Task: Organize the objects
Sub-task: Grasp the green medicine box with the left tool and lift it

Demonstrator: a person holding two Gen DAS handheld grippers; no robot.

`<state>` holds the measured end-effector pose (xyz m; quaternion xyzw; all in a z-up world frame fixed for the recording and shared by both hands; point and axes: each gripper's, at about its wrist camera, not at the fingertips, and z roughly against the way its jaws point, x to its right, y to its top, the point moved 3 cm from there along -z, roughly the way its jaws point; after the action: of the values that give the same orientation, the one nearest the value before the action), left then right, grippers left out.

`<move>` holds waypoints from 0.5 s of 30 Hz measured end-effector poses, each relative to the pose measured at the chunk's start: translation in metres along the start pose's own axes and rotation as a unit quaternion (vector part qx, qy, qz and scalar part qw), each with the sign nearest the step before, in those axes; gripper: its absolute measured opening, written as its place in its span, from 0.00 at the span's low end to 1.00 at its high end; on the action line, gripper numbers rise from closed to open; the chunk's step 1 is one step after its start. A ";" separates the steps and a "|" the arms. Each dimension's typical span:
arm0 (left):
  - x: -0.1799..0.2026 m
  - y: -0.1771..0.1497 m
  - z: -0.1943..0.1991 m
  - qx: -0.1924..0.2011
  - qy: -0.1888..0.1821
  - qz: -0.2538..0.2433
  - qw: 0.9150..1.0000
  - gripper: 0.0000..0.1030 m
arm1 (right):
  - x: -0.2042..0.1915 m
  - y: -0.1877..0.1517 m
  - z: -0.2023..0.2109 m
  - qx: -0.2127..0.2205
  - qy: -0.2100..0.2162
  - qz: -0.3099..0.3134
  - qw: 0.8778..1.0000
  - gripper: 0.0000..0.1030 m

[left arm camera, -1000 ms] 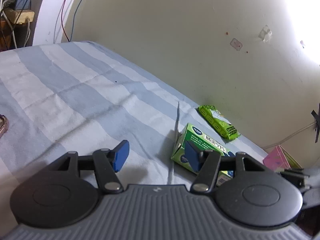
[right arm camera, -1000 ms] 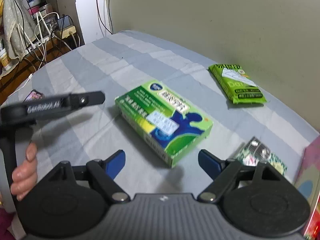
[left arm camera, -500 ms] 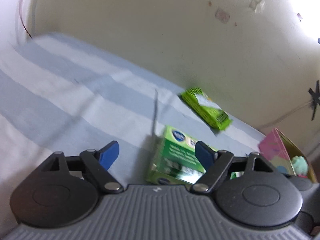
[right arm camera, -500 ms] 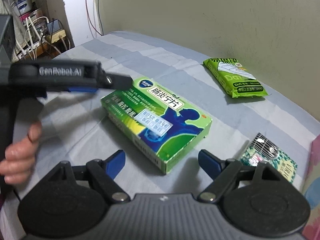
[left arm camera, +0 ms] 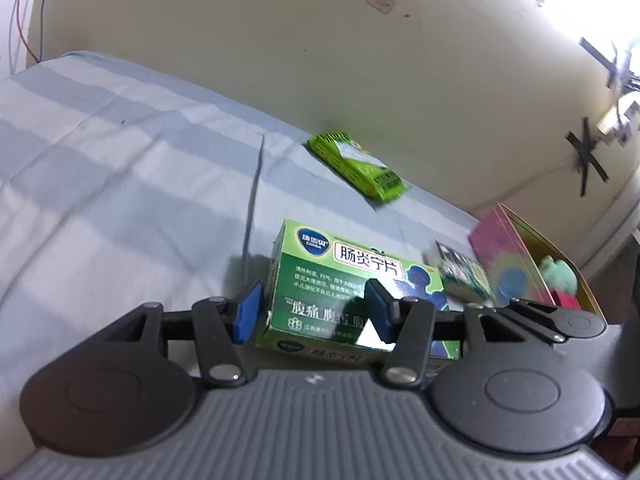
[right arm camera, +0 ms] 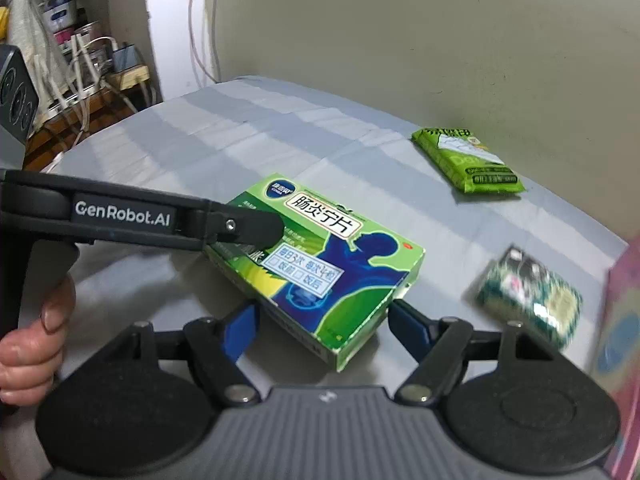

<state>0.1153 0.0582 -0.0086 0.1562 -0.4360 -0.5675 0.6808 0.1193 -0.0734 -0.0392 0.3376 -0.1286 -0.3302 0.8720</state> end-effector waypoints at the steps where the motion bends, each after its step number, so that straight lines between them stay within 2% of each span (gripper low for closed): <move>1: 0.002 -0.007 0.007 -0.001 -0.002 -0.003 1.000 0.56 | -0.004 -0.007 0.006 0.002 -0.002 0.003 1.000 0.71; 7: 0.020 -0.038 0.038 -0.008 -0.008 -0.037 0.999 0.56 | -0.027 -0.049 0.042 0.032 -0.019 0.006 0.999 0.71; 15: 0.062 -0.070 0.044 -0.032 -0.034 -0.096 0.994 0.56 | -0.021 -0.098 0.083 0.050 -0.039 -0.064 0.996 0.71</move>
<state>0.0359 -0.0075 -0.0069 0.1562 -0.4235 -0.6487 0.6127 0.0187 -0.1555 -0.0434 0.3752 -0.1575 -0.3912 0.8255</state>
